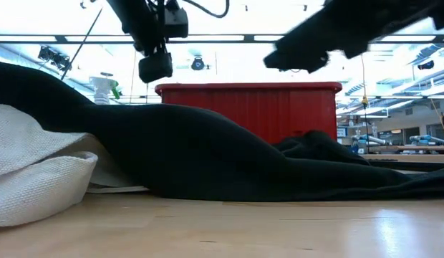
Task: Fold Laundry from Bin
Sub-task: Fold the black shirt
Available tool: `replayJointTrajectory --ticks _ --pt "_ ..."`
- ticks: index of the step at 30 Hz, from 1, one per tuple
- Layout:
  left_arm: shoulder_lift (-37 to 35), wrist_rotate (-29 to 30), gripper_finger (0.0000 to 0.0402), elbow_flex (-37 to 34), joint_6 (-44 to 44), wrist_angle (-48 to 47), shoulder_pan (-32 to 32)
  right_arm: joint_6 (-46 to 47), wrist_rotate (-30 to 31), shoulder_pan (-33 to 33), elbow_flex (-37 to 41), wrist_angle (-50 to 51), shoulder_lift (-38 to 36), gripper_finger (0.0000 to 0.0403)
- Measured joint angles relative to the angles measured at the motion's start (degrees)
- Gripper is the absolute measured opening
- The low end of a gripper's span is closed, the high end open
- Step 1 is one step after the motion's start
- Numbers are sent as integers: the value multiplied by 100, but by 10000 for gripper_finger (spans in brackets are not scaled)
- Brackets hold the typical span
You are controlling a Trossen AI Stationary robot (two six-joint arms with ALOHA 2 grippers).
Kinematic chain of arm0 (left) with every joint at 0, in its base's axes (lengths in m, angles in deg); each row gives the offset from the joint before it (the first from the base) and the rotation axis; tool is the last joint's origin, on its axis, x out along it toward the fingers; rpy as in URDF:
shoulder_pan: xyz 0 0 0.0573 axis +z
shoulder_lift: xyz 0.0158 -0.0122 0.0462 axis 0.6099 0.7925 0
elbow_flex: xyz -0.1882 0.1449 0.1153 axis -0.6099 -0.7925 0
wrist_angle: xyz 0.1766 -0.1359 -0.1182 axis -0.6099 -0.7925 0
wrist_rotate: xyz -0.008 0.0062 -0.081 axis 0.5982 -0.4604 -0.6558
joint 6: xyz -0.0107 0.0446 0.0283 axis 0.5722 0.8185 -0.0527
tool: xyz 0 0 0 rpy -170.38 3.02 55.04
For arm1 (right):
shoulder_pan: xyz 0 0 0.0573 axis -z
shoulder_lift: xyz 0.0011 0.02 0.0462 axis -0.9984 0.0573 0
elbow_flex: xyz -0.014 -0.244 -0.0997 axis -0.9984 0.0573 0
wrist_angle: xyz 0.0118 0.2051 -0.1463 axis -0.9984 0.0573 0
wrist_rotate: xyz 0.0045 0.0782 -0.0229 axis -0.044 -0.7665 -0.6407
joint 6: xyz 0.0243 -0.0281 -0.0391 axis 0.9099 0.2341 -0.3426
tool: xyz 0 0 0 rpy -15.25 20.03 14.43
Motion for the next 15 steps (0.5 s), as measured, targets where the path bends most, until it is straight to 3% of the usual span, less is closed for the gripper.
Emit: replayJointTrajectory --ticks 7,15 --pt "-275 -519 208 0 -1089 -379 -1026 -888 -176 -73 -1568 92 1465 215" --pt "-502 -215 208 -12 -3288 -836 -2319 -1598 -370 -70 -3215 727 2779 215"
